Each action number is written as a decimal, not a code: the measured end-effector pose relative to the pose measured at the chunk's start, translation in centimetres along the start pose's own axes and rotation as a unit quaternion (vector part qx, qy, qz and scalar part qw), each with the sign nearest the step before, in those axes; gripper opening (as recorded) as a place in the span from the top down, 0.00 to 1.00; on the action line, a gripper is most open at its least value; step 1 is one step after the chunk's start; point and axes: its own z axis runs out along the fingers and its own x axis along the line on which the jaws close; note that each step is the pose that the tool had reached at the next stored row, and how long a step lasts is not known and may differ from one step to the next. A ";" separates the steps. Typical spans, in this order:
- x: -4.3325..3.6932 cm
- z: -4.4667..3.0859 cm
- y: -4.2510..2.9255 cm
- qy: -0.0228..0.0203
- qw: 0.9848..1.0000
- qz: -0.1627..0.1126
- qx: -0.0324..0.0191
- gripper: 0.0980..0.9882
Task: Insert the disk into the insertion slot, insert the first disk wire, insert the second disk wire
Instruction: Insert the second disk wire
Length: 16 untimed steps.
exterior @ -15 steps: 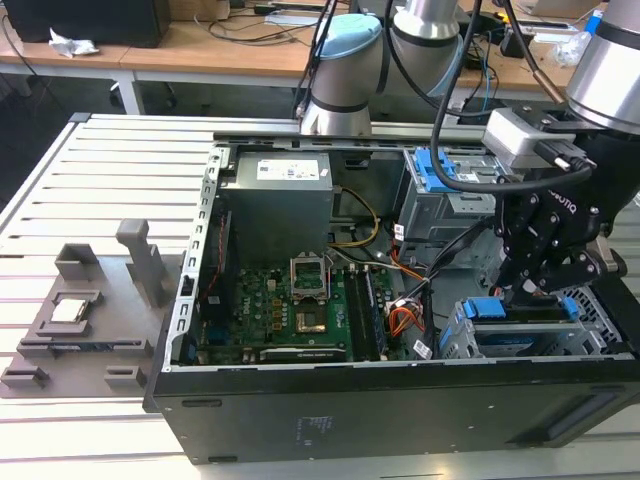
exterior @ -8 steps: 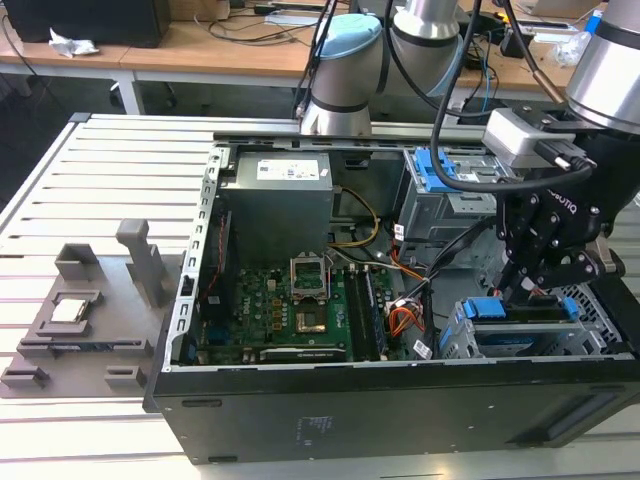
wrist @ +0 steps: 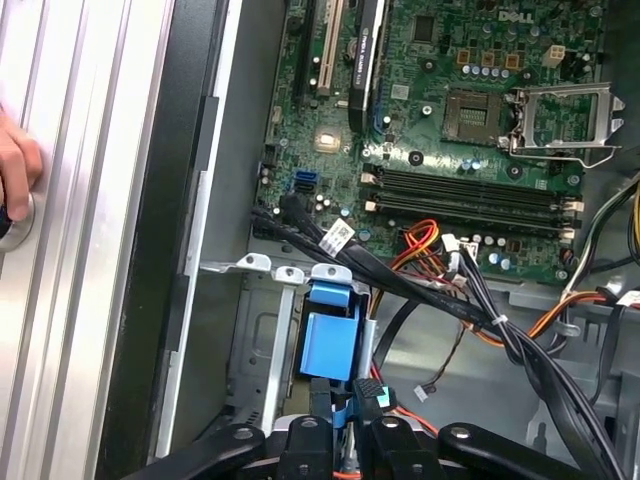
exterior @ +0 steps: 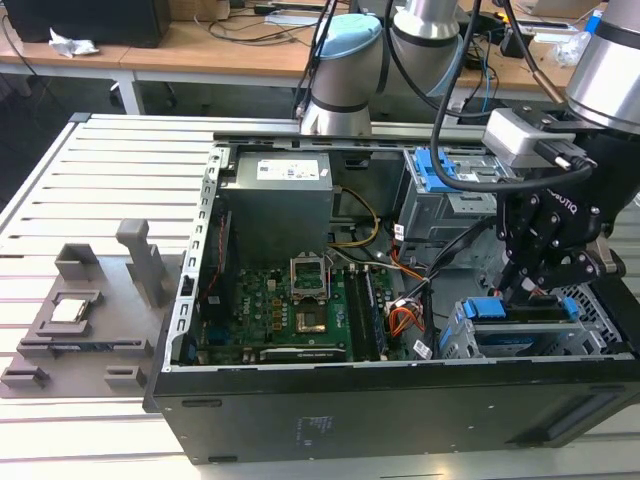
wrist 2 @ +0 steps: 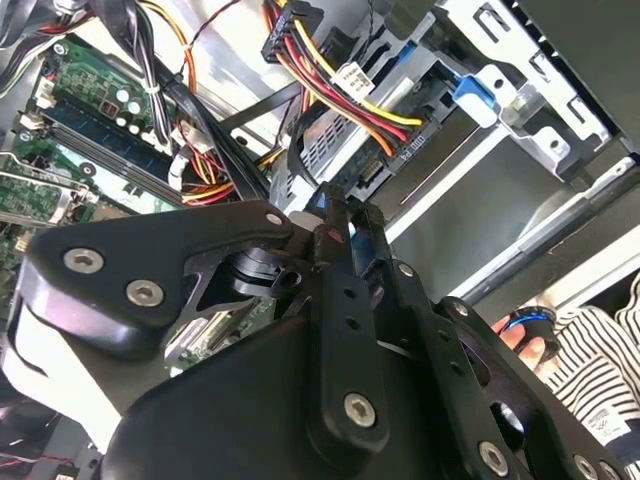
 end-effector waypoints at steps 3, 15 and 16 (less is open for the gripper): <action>0.00 -0.01 0.00 0.002 1.000 0.000 0.000 0.79; -2.06 -0.96 -0.25 0.059 0.998 -0.001 -0.008 0.79; -2.07 -0.91 -0.25 0.063 0.998 -0.002 -0.009 0.79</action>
